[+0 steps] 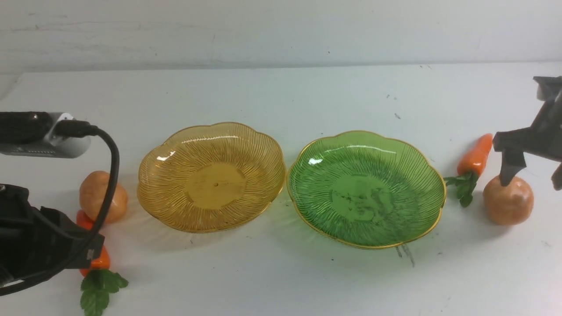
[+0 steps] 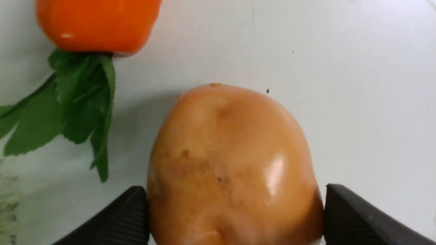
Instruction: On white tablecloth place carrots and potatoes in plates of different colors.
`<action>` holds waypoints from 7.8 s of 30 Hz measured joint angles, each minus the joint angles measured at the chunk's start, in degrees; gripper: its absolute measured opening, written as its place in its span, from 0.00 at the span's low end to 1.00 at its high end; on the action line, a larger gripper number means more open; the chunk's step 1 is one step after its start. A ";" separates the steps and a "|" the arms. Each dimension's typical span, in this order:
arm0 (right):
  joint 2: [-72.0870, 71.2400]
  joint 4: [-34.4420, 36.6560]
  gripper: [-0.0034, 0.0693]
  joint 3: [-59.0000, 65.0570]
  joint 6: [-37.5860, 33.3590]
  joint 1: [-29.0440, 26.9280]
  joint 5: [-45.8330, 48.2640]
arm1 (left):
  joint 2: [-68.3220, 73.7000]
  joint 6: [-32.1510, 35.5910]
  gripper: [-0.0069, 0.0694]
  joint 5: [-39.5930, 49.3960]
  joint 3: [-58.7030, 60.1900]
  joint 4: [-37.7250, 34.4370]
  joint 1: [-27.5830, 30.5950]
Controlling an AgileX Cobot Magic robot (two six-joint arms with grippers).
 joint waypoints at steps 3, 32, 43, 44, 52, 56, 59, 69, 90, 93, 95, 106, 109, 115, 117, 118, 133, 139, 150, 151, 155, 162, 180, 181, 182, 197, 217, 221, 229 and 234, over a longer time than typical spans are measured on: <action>0.12 -0.05 0.87 -0.06 0.00 0.00 -0.10 | 0.00 0.00 0.09 0.00 0.00 0.26 -0.87; -0.26 20.71 0.95 -4.08 -10.75 14.76 -6.86 | 0.00 0.00 0.09 -0.31 0.00 1.37 -1.11; -3.02 13.60 0.98 -13.98 -9.27 14.76 4.54 | 0.00 -2.85 0.09 0.08 0.00 4.66 -1.11; -4.41 11.84 0.96 -13.98 -9.22 14.76 4.68 | 0.00 -4.23 0.09 0.31 0.00 6.04 -1.11; -8.02 2.18 0.32 -14.40 -1.39 2.89 5.16 | 0.00 -9.64 0.09 3.22 0.00 13.80 -1.11; -2.02 8.13 0.14 -14.40 -2.50 -1.30 4.46 | 0.00 -9.97 0.09 3.22 0.00 13.80 -1.11; 1.55 9.51 0.22 -14.40 -3.12 -1.35 -0.16 | 0.00 -9.99 0.09 3.22 0.00 13.80 -1.11; 12.20 12.11 0.91 -14.40 -0.03 -1.35 -12.35 | 0.00 -9.99 0.09 4.13 0.00 13.80 -1.11; 2.09 17.38 0.51 -22.95 -7.17 0.45 -2.36 | 0.00 -9.99 0.09 2.70 0.00 14.10 -1.11; -0.33 29.12 0.51 -24.28 -12.02 5.72 -0.25 | 0.00 -9.99 0.09 2.37 0.00 14.10 -1.11; -0.03 33.82 0.51 -24.39 -15.08 10.23 0.10 | 0.00 -9.99 0.09 1.85 0.00 14.10 -1.11; 10.13 39.04 0.51 -25.17 -18.47 30.65 -13.43 | 0.00 -9.99 0.09 1.19 0.00 14.10 -1.11; 15.29 40.84 0.64 -29.66 -18.47 34.21 -16.41 | 0.00 -9.99 0.09 1.24 0.00 14.10 -1.11; 17.14 40.58 0.98 -37.00 -16.40 34.51 -11.52 | 0.00 -10.15 0.09 1.46 0.00 14.65 -1.11; 17.14 38.43 0.98 -42.68 -15.86 33.46 -3.67 | 0.00 -14.15 0.09 3.57 0.00 18.70 -1.11; 16.94 35.70 0.95 -46.57 -14.80 32.29 1.28 | 0.00 -17.57 0.09 5.12 0.00 21.17 -0.92; -26.03 1.36 0.03 -19.57 -7.92 25.98 6.38 | 12.86 -24.67 0.09 0.66 0.00 21.19 9.49; -48.47 0.97 0.03 5.67 -7.27 25.92 6.87 | 22.33 -21.07 0.22 -10.26 -0.05 19.26 9.49; -64.35 1.36 0.03 14.95 -7.12 25.92 6.42 | 39.47 -20.82 0.85 -24.79 -0.56 19.14 9.49; -64.51 1.36 0.03 14.95 -7.12 25.92 6.48 | 41.17 -20.82 0.86 -25.67 -0.97 19.14 9.49; -64.58 1.36 0.03 15.08 -7.12 25.92 6.84 | 45.52 -20.82 0.67 -24.48 -2.85 19.23 9.49; -64.58 1.36 0.03 15.31 -7.12 25.92 6.78 | 43.43 -22.85 0.43 -14.28 -5.91 24.48 9.49; -64.47 2.19 0.03 15.31 -7.12 25.92 5.41 | 22.11 -24.15 0.42 -14.57 -14.35 18.71 2.21; -64.47 2.57 0.03 15.31 -7.12 25.92 5.29 | 22.62 -23.92 0.42 -15.36 -15.05 17.07 0.45; -64.47 2.76 0.03 15.31 -7.12 25.92 5.20 | 23.18 -23.75 0.42 -15.81 -15.78 16.02 -0.92; -64.47 4.70 0.03 15.31 -7.12 25.92 4.83 | 51.23 -23.06 0.44 -16.59 -36.11 15.24 -13.98; -64.43 5.61 0.03 15.31 -7.12 25.92 4.88 | 59.37 -21.04 0.77 8.05 -54.63 29.50 -13.69; -64.43 5.61 0.03 15.31 -7.12 25.92 4.88 | 59.07 -20.98 0.37 10.14 -55.67 35.55 -12.02; -64.43 5.51 0.03 15.31 -7.12 25.92 4.88 | 57.60 -17.49 0.10 10.75 -54.14 31.13 -0.73; -64.43 5.51 0.03 15.31 -7.12 25.92 4.88 | 57.66 -8.55 0.10 10.75 -53.79 21.44 7.02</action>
